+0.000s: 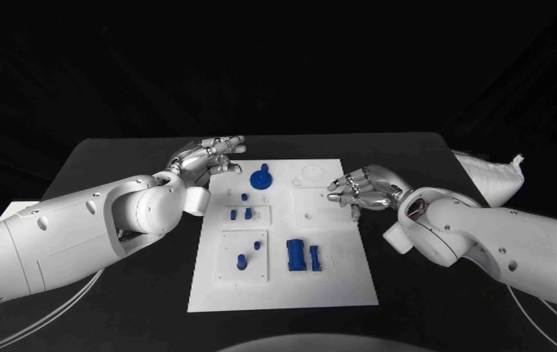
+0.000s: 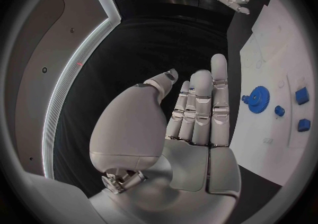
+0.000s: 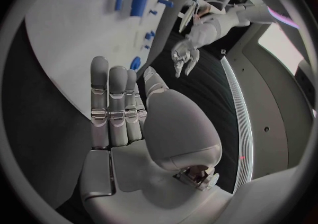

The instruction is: Assemble the parts on the task board

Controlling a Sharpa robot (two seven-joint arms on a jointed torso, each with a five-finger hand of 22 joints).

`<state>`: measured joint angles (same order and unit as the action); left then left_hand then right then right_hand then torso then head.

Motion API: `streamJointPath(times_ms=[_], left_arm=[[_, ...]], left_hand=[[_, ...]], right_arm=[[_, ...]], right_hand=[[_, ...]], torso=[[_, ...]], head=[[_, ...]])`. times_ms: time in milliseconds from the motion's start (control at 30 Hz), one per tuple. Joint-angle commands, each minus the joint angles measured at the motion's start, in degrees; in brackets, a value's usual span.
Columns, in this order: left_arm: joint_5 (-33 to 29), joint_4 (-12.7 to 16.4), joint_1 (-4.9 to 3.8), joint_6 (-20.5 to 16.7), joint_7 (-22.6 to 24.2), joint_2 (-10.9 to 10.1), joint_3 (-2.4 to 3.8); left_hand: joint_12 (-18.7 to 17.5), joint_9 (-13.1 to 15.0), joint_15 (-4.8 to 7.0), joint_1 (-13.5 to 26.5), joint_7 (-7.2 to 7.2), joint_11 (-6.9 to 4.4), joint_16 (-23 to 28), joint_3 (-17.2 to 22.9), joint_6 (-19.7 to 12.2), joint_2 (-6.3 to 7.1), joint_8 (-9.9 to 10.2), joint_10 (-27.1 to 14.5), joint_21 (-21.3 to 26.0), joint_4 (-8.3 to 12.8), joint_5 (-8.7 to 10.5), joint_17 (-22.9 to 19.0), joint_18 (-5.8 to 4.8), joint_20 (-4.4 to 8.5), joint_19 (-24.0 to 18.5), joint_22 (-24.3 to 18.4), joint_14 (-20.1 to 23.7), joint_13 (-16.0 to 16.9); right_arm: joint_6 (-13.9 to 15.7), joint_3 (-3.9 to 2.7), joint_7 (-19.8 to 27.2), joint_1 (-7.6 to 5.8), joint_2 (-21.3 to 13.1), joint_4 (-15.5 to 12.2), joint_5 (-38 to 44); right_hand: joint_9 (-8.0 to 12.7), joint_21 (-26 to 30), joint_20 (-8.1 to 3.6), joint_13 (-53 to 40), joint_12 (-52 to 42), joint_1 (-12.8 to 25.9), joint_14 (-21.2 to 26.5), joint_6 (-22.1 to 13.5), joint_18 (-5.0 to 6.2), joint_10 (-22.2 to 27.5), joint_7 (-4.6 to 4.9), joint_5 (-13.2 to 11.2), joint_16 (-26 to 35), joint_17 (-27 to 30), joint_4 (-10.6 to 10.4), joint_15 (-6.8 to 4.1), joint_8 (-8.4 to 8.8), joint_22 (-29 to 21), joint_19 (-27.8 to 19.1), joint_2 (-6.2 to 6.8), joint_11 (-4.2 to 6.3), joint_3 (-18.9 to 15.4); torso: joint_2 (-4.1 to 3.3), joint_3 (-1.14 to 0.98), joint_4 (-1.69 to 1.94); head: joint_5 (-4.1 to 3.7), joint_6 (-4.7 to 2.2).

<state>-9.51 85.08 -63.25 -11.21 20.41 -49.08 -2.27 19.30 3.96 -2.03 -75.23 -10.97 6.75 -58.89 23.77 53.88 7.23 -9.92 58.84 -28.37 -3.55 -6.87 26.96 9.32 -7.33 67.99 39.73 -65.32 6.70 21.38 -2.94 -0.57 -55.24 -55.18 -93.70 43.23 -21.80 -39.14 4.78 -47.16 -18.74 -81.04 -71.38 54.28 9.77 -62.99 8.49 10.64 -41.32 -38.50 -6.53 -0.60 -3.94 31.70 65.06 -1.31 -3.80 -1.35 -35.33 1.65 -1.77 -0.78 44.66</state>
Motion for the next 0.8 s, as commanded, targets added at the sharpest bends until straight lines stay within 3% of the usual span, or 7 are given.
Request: streamJointPath(times_ms=[33,267,533,667,700,767,800], left_arm=[[-0.16,-2.88,0.04,0.44,2.10,1.46,0.06],[-0.51,-10.08,0.08,0.37,3.99,5.33,0.10],[-0.59,-15.50,0.07,-0.71,5.48,8.57,0.14],[-0.59,-16.25,0.07,-1.15,5.93,9.38,0.17],[-0.25,-15.99,0.09,-0.55,3.69,8.99,0.09],[-0.10,-15.67,0.14,-1.05,3.78,8.92,0.12],[0.02,-15.41,0.17,-1.45,3.85,8.86,0.15]], left_hand=[[-0.68,-0.12,-0.58,0.22,-0.09,0.26,7.42,-0.38,0.70,-0.28,-0.09,-0.90,4.27,-0.01,-0.14,-3.85,1.00,-0.67,-5.32,-2.77,5.56,-0.89],[-5.45,-0.21,-4.81,-0.28,-0.64,2.14,30.84,0.52,0.63,-0.64,1.64,-1.72,17.56,-0.14,-0.09,-14.93,0.10,-4.64,-19.27,-12.83,13.41,-3.11],[-10.20,-0.17,-6.75,-0.42,-0.73,3.07,42.59,-1.11,0.81,-0.68,4.05,-1.80,23.68,0.13,-0.10,-20.72,1.32,-8.34,-24.88,-20.00,13.43,-3.13],[-11.21,-0.17,-6.86,-0.49,-0.81,3.14,44.63,-1.65,1.06,-0.91,4.64,-1.49,23.99,0.17,-0.11,-21.65,1.35,-8.45,-24.83,-21.36,12.42,-3.12],[-13.49,-3.96,-4.26,22.20,2.95,0.06,48.60,-8.02,-15.54,-2.53,9.92,-18.85,28.37,3.55,2.06,-26.96,-2.12,-3.62,-37.69,-26.67,28.52,-6.70],[-13.91,-3.96,-3.84,25.29,3.24,-0.19,49.46,-9.16,-17.74,-3.11,9.92,-21.13,28.37,3.55,2.19,-26.96,-2.11,-3.04,-39.60,-27.60,30.54,-6.70],[-14.11,-3.96,-3.63,27.20,3.53,-0.46,49.80,-9.70,-19.09,-7.23,9.92,-22.54,28.37,3.55,2.41,-26.96,-2.11,-2.66,-40.64,-28.05,31.83,-6.70]], right_arm=[[-0.75,-0.05,15.98,-1.11,2.40,5.98,-25.29],[-3.19,-0.24,22.29,-2.08,8.69,17.34,-30.37],[-5.32,-0.93,24.96,-2.27,13.46,24.09,-31.66],[-6.58,-1.05,25.35,-2.30,14.72,25.90,-31.52],[-3.23,-0.98,22.15,-2.30,14.19,25.09,-29.76],[-2.72,-0.90,22.31,-2.35,14.12,24.67,-30.02],[-2.32,-0.84,22.44,-2.39,14.06,24.34,-30.23]], right_hand=[[2.09,8.42,1.80,10.64,8.52,-2.27,5.89,-0.58,0.46,1.25,1.30,-0.49,11.24,6.52,0.41,2.11,0.50,-5.36,-4.88,-0.01,-1.82,2.04],[7.89,22.49,6.78,29.91,15.16,-2.72,13.88,-1.35,0.09,1.58,2.34,-1.97,30.24,21.40,1.87,7.37,0.42,-14.79,-10.84,1.27,-4.18,6.55],[13.06,29.69,8.86,39.90,15.21,0.89,11.68,-1.88,0.83,3.28,2.50,-2.81,36.70,29.70,5.18,8.31,0.42,-20.70,-9.07,0.95,-5.50,6.48],[14.68,29.80,7.50,42.42,15.06,1.63,5.78,-1.19,0.89,2.32,2.68,-2.82,35.97,31.26,7.04,6.92,0.31,-21.81,-4.21,-0.13,-5.02,6.47],[16.62,32.91,4.17,47.16,18.74,25.31,26.69,-17.35,-2.94,20.93,-0.84,-4.99,41.32,33.33,6.53,5.34,3.94,-24.72,-23.44,1.31,-2.53,1.35],[17.08,32.97,3.40,47.16,18.74,28.92,28.60,-19.47,-2.95,23.21,-1.17,-5.45,41.32,33.73,6.53,4.83,3.94,-25.19,-25.27,1.31,-2.03,1.35],[17.25,33.23,3.10,47.16,18.74,30.78,30.07,-20.70,-2.95,24.62,-1.43,-5.64,41.32,33.90,6.53,4.67,3.94,-25.43,-26.67,1.31,-1.84,1.35]], torso=[[1.57,0.63,-0.46],[2.66,0.76,-0.71],[2.77,0.71,-0.67],[2.78,0.41,-0.62],[2.74,0.68,-0.65],[2.88,0.44,-0.40],[3.00,0.25,-0.20]], head=[[0.30,-2.89],[0.20,-6.01],[0.41,-8.14],[0.54,-8.80],[0.42,-8.18],[0.46,-8.40],[0.49,-8.57]])
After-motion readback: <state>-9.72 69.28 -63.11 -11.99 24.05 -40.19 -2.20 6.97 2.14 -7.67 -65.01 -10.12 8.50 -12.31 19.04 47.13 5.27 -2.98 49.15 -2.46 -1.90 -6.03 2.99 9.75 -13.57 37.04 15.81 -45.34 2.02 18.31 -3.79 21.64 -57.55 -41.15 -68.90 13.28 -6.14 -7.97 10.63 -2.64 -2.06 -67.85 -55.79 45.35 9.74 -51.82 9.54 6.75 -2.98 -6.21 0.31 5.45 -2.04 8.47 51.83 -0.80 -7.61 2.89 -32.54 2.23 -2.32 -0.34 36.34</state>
